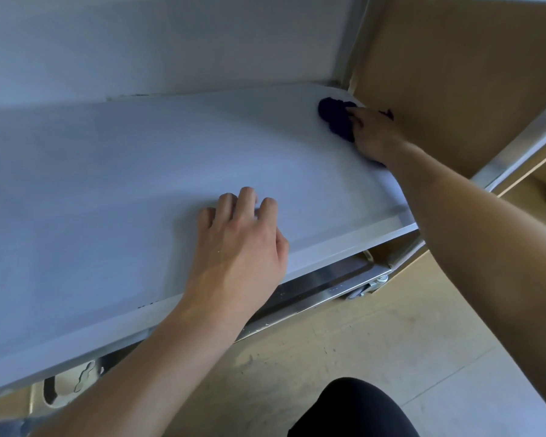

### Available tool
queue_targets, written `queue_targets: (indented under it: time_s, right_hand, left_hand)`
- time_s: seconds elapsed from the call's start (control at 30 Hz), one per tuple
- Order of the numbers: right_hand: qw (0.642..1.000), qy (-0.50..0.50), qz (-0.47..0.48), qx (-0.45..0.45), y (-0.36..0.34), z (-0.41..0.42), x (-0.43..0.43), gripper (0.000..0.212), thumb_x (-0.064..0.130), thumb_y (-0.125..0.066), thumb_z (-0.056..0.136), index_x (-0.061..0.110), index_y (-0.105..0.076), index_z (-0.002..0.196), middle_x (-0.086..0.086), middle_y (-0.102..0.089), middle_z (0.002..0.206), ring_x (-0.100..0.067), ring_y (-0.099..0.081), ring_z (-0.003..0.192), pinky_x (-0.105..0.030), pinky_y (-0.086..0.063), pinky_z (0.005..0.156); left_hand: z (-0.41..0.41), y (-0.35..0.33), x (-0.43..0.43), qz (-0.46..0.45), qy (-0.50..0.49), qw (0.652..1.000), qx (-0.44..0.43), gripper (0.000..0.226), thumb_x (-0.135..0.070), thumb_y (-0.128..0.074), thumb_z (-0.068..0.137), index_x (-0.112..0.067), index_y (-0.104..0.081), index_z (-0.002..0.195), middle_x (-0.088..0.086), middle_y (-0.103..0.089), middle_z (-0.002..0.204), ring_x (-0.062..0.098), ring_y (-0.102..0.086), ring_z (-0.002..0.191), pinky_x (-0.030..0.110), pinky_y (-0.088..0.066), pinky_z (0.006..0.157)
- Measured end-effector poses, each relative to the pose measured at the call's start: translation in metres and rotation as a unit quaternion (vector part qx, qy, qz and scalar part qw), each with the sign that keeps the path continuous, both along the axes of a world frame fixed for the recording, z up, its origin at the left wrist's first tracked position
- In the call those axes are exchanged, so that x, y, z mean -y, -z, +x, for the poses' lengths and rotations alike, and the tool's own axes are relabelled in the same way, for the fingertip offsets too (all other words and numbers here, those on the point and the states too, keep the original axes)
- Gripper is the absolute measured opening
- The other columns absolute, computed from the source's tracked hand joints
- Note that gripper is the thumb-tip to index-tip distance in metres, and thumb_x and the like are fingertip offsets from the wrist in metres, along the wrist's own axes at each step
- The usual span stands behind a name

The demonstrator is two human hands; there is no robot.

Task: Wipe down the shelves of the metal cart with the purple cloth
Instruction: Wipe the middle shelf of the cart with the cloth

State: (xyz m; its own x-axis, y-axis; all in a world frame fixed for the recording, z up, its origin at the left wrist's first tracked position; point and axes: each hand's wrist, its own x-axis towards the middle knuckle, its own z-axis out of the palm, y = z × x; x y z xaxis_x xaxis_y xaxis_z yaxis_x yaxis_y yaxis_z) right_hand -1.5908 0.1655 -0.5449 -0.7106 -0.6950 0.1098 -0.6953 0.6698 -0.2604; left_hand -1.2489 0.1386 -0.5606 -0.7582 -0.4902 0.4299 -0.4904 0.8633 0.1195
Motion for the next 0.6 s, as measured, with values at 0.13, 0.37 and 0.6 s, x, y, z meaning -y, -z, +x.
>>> queue_targets:
  time_s: [0.13,0.37,0.6]
  right_hand:
    - [1.000,-0.002,-0.011,0.008,0.002,-0.010,0.022,0.044,0.028,-0.025,0.103,0.029,-0.036,0.146,-0.008,-0.047,0.144,-0.029,-0.047,0.128,-0.036,-0.033,0.107]
    - [0.999,-0.006,-0.022,-0.023,-0.002,-0.023,0.063,0.043,0.024,-0.026,0.103,0.022,-0.039,0.144,-0.013,-0.050,0.140,-0.032,-0.049,0.124,-0.037,-0.033,0.100]
    - [0.999,-0.036,-0.039,0.007,-0.001,-0.036,0.093,0.038,0.018,-0.032,0.100,0.011,-0.049,0.133,-0.021,-0.058,0.121,-0.032,-0.055,0.102,-0.036,-0.041,0.084]
  left_hand:
    - [0.001,0.000,-0.001,0.000,0.000,1.000,0.002,0.021,-0.020,-0.043,0.084,-0.010,-0.060,0.092,0.008,-0.057,0.095,0.031,-0.053,0.085,0.043,-0.040,0.072]
    - [0.000,-0.001,-0.001,0.017,0.000,1.000,0.006,0.020,-0.021,-0.041,0.084,-0.012,-0.059,0.088,0.006,-0.057,0.095,0.030,-0.053,0.086,0.044,-0.043,0.071]
    - [-0.001,-0.002,-0.002,0.023,-0.001,1.000,0.009,0.022,-0.021,-0.040,0.085,-0.013,-0.059,0.092,0.005,-0.056,0.097,0.028,-0.053,0.088,0.043,-0.042,0.073]
